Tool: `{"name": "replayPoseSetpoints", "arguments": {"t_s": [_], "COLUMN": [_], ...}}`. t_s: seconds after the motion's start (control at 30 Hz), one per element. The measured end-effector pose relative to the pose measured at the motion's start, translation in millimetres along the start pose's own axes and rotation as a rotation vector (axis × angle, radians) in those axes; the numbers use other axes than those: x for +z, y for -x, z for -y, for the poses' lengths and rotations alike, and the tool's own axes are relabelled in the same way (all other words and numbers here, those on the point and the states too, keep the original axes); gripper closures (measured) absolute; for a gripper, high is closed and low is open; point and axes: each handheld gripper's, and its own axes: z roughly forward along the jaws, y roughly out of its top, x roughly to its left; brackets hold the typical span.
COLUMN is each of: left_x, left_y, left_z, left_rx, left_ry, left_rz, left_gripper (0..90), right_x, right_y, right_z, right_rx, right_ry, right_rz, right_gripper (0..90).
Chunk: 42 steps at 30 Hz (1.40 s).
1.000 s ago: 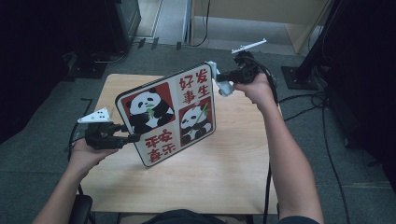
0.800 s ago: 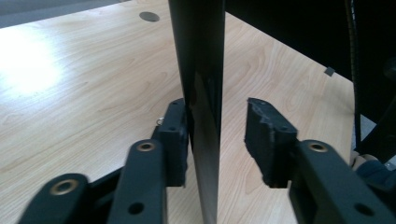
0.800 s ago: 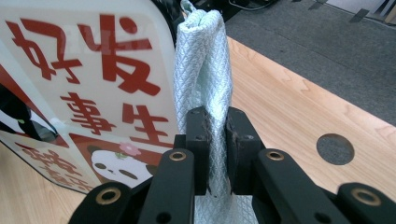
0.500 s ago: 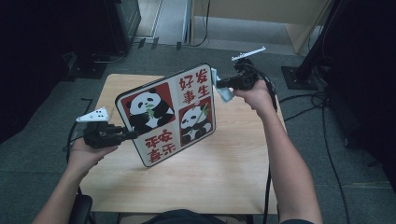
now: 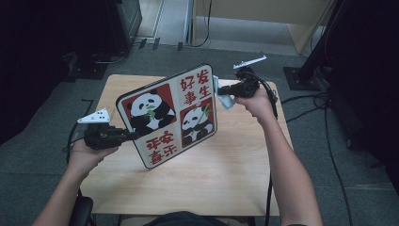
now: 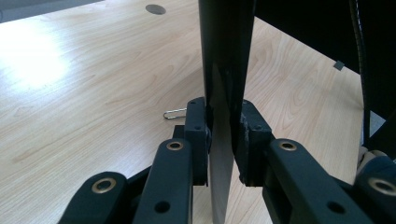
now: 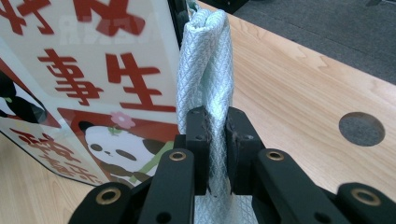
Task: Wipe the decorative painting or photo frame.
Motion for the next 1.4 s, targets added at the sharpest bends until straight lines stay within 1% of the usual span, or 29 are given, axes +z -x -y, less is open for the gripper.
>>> {"name": "replayPoseSetpoints", "arguments": {"t_s": [0.2, 0.23, 0.4, 0.5, 0.63, 0.73, 0.8, 0.83, 0.93, 0.97, 1.13, 1.17, 1.27, 1.37, 1.4], "left_x": [0.1, 0.0, 0.0, 0.1, 0.1, 0.1, 0.2, 0.1, 0.5, 0.5, 0.5, 0.5, 0.6, 0.6, 0.6], "left_y": [0.6, 0.2, 0.3, 0.5, 1.0, 0.5, 0.9, 1.0, 1.5, 1.6, 1.5, 1.4, 1.4, 1.6, 1.6], "left_z": [-0.2, -0.4, -0.4, -0.4, -0.3, -0.5, -0.6, -0.7, -0.9, -0.9, -0.8, -0.8, -0.9, -0.9, -0.9], "left_rx": [-0.002, -0.005, -0.005, -0.004, -0.001, -0.005, -0.006, -0.007, -0.009, -0.009, -0.006, -0.006, -0.005, -0.004, -0.005], "left_ry": [-0.001, -0.003, -0.003, -0.001, -0.001, -0.003, -0.005, -0.006, -0.003, -0.002, -0.002, -0.001, -0.002, -0.002, -0.002], "left_rz": [0.000, 0.005, 0.001, -0.001, -0.006, -0.003, -0.008, -0.008, -0.009, -0.010, -0.011, -0.011, -0.011, -0.011, -0.011], "left_gripper": [77.1, 77.2, 77.3, 77.2, 77.1, 77.1, 77.1, 77.1, 77.1, 77.0, 77.0, 76.9, 77.0, 76.9, 76.9], "right_x": [4.3, 5.2, 9.3, 10.8, 13.2, 14.5, 16.0, 16.7, 20.9, 22.2, 27.7, 28.3, 30.7, 33.9, 35.0], "right_y": [2.1, 2.8, 5.1, 5.6, 6.8, 7.0, 7.1, 6.6, 7.3, 7.5, 10.5, 10.1, 11.2, 12.0, 12.5], "right_z": [10.4, 11.7, 19.7, 24.2, 28.8, 31.5, 34.8, 36.7, 43.9, 46.7, 58.0, 60.3, 66.6, 73.2, 74.8], "right_rx": [0.026, 0.023, 0.036, 0.043, 0.042, 0.050, 0.037, 0.047, 0.034, 0.040, 0.054, 0.064, 0.067, 0.079, 0.074], "right_ry": [0.006, 0.008, 0.000, 0.013, 0.017, 0.006, 0.024, 0.021, 0.021, 0.023, 0.013, 0.009, 0.005, 0.007, 0.011], "right_rz": [-0.016, -0.017, -0.018, -0.020, -0.023, -0.021, -0.022, -0.019, -0.008, -0.005, -0.009, -0.010, -0.008, -0.009, -0.010], "right_gripper": [81.3, 81.4, 81.3, 81.3, 81.3, 81.3, 81.3, 81.3, 81.3, 81.3, 81.2, 81.2, 81.2, 81.2, 81.2]}}
